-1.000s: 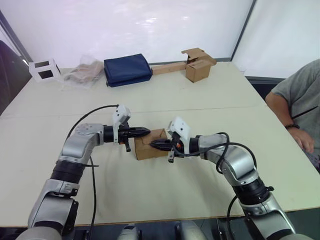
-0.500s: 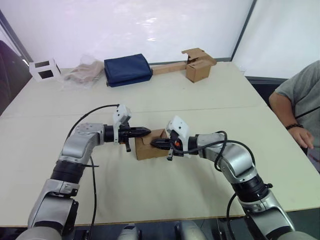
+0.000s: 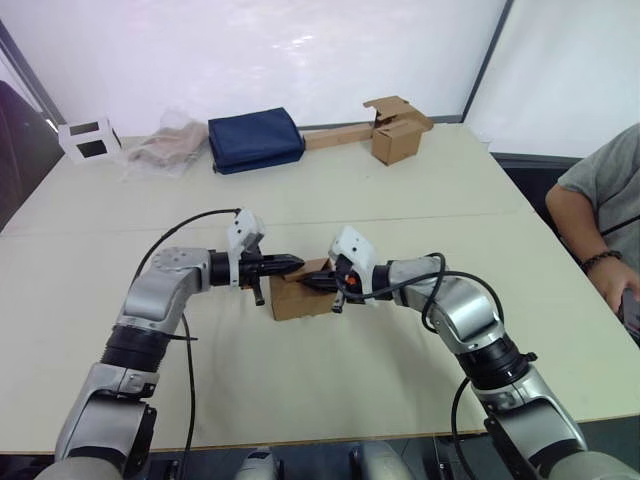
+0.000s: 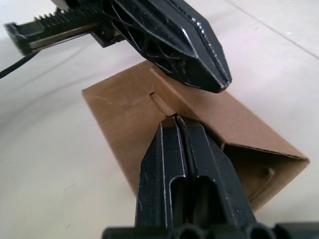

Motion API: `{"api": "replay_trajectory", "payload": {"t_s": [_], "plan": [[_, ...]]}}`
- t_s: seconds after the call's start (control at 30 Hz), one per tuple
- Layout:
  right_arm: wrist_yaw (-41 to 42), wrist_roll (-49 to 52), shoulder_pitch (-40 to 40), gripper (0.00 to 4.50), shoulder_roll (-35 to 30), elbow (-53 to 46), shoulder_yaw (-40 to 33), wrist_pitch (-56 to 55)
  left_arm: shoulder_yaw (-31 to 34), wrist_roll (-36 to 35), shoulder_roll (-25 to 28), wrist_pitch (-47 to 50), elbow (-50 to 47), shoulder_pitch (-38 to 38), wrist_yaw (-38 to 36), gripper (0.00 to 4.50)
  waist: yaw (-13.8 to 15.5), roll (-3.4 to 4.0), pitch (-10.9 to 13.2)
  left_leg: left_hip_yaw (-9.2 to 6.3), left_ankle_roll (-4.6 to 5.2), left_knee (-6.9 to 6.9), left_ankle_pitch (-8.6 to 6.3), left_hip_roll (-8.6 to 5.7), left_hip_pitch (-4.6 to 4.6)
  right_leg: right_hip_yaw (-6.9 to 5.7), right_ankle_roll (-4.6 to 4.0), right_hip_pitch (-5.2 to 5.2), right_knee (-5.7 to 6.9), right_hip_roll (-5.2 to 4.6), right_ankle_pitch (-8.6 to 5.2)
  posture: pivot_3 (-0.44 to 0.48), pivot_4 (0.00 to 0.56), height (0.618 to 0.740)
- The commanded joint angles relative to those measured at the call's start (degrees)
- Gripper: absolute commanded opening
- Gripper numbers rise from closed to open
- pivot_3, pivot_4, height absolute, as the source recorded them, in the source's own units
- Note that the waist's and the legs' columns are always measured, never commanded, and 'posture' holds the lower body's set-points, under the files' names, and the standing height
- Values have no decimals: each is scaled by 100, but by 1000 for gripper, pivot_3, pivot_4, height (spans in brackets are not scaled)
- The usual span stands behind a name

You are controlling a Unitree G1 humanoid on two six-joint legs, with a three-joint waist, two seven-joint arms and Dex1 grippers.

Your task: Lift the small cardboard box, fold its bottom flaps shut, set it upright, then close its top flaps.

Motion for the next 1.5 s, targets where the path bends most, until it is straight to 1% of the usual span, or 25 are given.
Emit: {"api": "replay_trajectory", "payload": {"t_s": [0.03,0.17,0.33,0.47,0.6,0.73,0.8,0.87,0.97,1.07,1.1,1.33,1.43,1.5], "plan": [[189,642,92,0,-86,-734,-537,327,-91,215,114,-215,-136,202,-5,69,5,0,0,0,0,0,0,0,0,0,0,0,0,0,0,0,150,740],[-80,1168,1,0,52,-1001,-1215,644,-79,192,171,-210,-275,373,-56,69,7,0,0,0,0,-1,0,0,1,1,0,1,0,-1,0,0,150,740],[-325,1312,-60,0,90,-988,-1425,752,79,-11,132,16,-368,350,11,69,6,0,0,0,0,-1,0,0,1,0,0,1,0,0,0,0,150,740],[-465,1025,-61,0,42,-764,-1299,393,502,-543,177,564,-771,163,180,69,2,0,0,0,0,-1,0,0,1,0,0,1,0,0,0,0,150,740],[-498,920,-11,0,116,-562,-1149,202,656,-716,237,853,-1074,272,318,69,-2,0,0,0,1,-2,0,1,1,1,0,1,-1,0,0,0,150,740],[-451,846,41,0,131,-426,-991,68,672,-777,280,968,-1225,391,390,69,-1,0,0,0,0,-2,0,1,1,1,0,0,0,0,0,0,150,740],[-406,693,103,0,104,-288,-794,-82,613,-765,295,1034,-1314,510,442,69,-2,0,0,0,0,-2,0,1,1,1,0,0,-1,0,0,0,150,740],[-387,601,224,0,160,-91,-592,-121,470,-658,313,1024,-1398,768,476,69,-2,0,0,0,0,-2,0,1,1,1,0,0,-1,0,0,0,150,740],[-361,535,329,0,220,91,-427,-112,422,-624,301,1030,-1378,1009,547,69,-1,1,0,1,0,-3,0,1,1,2,0,0,-1,0,0,0,150,740],[-341,219,374,0,93,264,-173,-284,406,-601,340,970,-1435,1146,579,69,8,0,-2,0,0,-1,0,1,3,0,0,4,0,0,0,0,150,740],[-357,206,372,0,98,289,-197,-292,436,-632,334,976,-1481,1157,608,69,8,0,-2,0,0,-1,0,1,5,1,0,7,0,-1,0,0,150,740],[-407,931,221,0,247,-204,-939,127,777,-963,300,1137,-1862,1182,835,69,14,0,-1,0,0,-1,0,1,5,1,0,7,-1,-1,0,0,150,740],[-430,1347,152,0,58,-775,-1359,507,1083,-1015,470,1059,-2190,1346,949,69,10,1,0,0,0,-2,0,1,1,1,0,3,-1,-2,0,0,150,740],[-438,1568,228,0,-167,-1140,-1612,756,1297,-1097,673,1079,-2446,1524,952,69,4,1,0,0,0,-5,0,2,-1,1,0,-1,-2,-2,0,0,150,740]]}}
